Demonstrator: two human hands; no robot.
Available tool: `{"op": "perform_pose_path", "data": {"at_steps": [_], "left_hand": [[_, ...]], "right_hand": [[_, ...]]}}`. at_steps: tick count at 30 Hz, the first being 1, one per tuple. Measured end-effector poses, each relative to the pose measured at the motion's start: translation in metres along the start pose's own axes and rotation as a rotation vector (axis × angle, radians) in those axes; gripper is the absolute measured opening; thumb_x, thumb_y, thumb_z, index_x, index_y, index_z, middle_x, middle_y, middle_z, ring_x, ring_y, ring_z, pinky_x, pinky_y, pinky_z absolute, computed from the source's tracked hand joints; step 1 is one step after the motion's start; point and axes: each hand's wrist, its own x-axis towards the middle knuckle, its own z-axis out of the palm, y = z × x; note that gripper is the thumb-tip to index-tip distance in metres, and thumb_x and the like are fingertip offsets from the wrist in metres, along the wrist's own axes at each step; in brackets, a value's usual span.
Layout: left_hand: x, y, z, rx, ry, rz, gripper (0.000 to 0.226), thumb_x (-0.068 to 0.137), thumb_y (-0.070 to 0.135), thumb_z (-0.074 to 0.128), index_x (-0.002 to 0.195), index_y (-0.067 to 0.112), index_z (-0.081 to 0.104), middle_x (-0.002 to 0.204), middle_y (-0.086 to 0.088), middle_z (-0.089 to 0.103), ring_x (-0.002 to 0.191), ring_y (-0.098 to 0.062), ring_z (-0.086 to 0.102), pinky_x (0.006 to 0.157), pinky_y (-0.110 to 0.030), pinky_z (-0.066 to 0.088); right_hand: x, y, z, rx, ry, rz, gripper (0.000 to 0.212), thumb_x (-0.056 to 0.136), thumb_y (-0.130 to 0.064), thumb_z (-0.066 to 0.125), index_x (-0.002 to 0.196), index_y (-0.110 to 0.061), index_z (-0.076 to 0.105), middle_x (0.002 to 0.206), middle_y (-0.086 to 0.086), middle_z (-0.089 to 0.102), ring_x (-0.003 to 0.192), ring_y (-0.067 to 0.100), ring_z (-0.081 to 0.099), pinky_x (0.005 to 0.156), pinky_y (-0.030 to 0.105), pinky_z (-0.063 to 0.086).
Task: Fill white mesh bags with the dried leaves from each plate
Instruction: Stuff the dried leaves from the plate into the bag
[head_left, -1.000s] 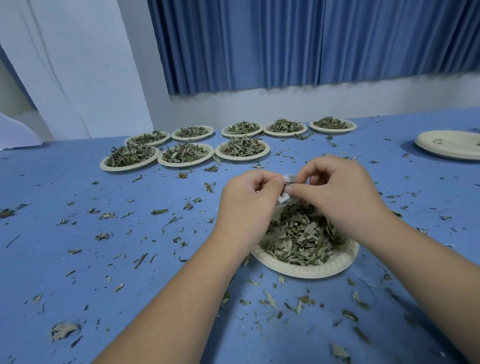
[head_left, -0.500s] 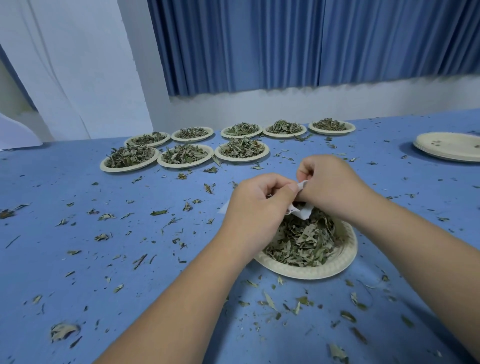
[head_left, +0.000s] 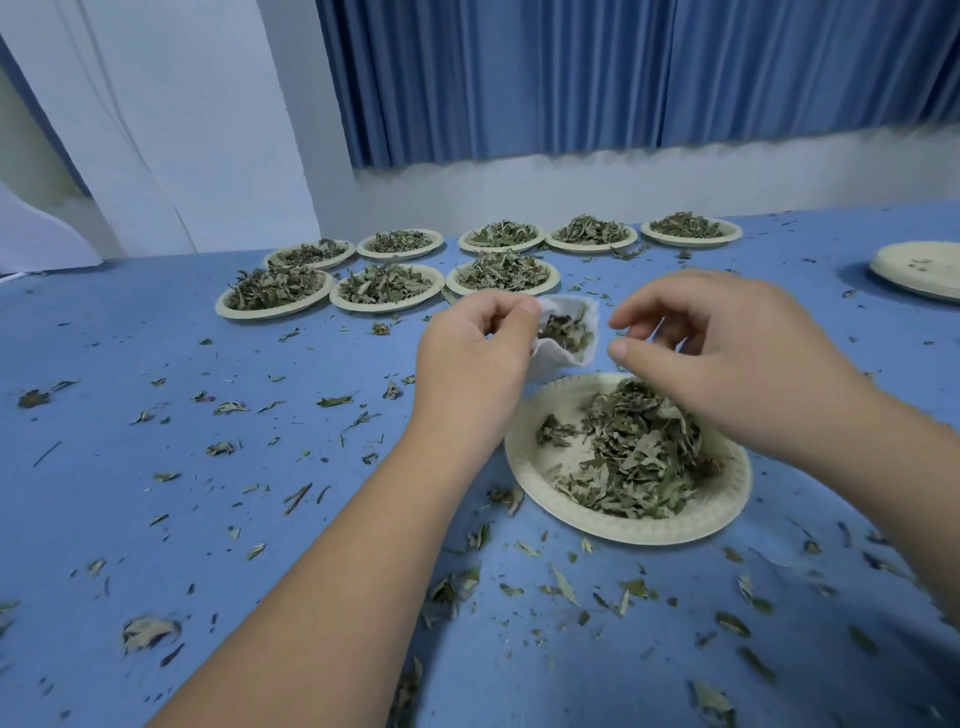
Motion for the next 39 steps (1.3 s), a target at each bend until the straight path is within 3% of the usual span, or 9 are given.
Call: {"op": "perform_pose_path", "data": {"at_steps": [3,7,9,16,22,30,33,36,39], "left_hand": [[0.004,0.001,-0.008,-0.017,0.074,0.016,0.018,0.093,0.020,0.061,0.077,0.020,0.069,0.049,0.017,0.049,0.041,0.000,0.038,0.049,-0.023,0.030],[0.011,0.001,-0.016,-0.014,0.188,0.045,0.018,0.092,0.021,0.062,0.075,0.021,0.068,0.059,0.014,0.055,0.052,-0.005,0.045,0.056,-0.024,0.037],[0.013,0.000,-0.020,0.006,0.207,0.058,0.017,0.093,0.022,0.061,0.078,0.018,0.068,0.064,0.009,0.057,0.057,-0.006,0.046,0.058,-0.021,0.039],[0.016,-0.006,-0.022,0.054,0.206,0.063,0.016,0.093,0.022,0.060,0.080,0.019,0.069,0.066,0.008,0.059,0.060,-0.005,0.049,0.057,-0.014,0.041],[0.015,-0.008,-0.019,0.081,0.168,0.074,0.018,0.093,0.021,0.060,0.077,0.023,0.067,0.066,0.010,0.058,0.061,-0.004,0.050,0.058,-0.017,0.040],[0.010,-0.007,-0.015,0.131,0.113,0.083,0.019,0.093,0.020,0.059,0.076,0.025,0.068,0.068,0.013,0.061,0.063,-0.001,0.052,0.059,-0.016,0.041],[0.007,-0.005,-0.012,0.124,0.093,0.079,0.019,0.092,0.019,0.060,0.077,0.023,0.069,0.068,0.011,0.062,0.061,0.000,0.051,0.060,-0.016,0.042],[0.003,-0.003,-0.008,0.138,0.032,0.079,0.018,0.093,0.020,0.060,0.077,0.025,0.069,0.063,0.015,0.060,0.058,-0.002,0.050,0.055,-0.019,0.042],[-0.002,0.001,-0.001,0.139,-0.010,0.076,0.017,0.093,0.020,0.061,0.079,0.023,0.070,0.055,0.017,0.054,0.053,-0.002,0.047,0.054,-0.021,0.038]], "right_hand": [[-0.012,-0.015,0.005,-0.106,-0.141,-0.250,0.006,0.084,-0.028,0.064,0.082,-0.029,0.070,0.075,-0.016,0.059,0.072,0.002,0.053,0.067,0.010,0.036],[-0.025,-0.026,0.034,-0.299,-0.462,-0.477,0.022,0.095,-0.031,0.049,0.109,-0.029,0.066,0.106,-0.014,0.059,0.101,0.007,0.046,0.089,0.028,0.041],[-0.027,-0.028,0.046,-0.387,-0.539,-0.533,0.026,0.097,-0.032,0.040,0.115,-0.029,0.059,0.114,-0.015,0.054,0.106,0.011,0.042,0.092,0.031,0.041],[-0.032,-0.031,0.062,-0.517,-0.564,-0.618,0.024,0.097,-0.026,0.040,0.112,-0.031,0.057,0.101,-0.013,0.055,0.092,0.012,0.039,0.086,0.028,0.041],[-0.030,-0.035,0.065,-0.551,-0.567,-0.616,0.019,0.091,-0.009,0.045,0.095,-0.023,0.057,0.088,-0.007,0.050,0.089,0.016,0.037,0.079,0.032,0.046],[-0.028,-0.034,0.059,-0.381,-0.457,-0.636,0.019,0.093,-0.017,0.048,0.097,-0.023,0.065,0.087,-0.008,0.057,0.088,0.014,0.040,0.079,0.030,0.043],[-0.021,-0.031,0.041,-0.109,-0.228,-0.516,0.012,0.084,-0.012,0.061,0.086,-0.018,0.072,0.080,-0.007,0.064,0.080,0.013,0.049,0.079,0.020,0.041],[-0.009,-0.019,0.020,0.011,0.056,-0.350,0.012,0.080,-0.018,0.065,0.084,-0.029,0.070,0.076,-0.022,0.062,0.075,-0.002,0.048,0.070,0.006,0.033],[0.000,-0.006,0.009,0.002,0.137,-0.213,0.017,0.079,-0.024,0.071,0.085,-0.039,0.063,0.074,-0.030,0.058,0.073,-0.004,0.047,0.067,0.006,0.033]]}}
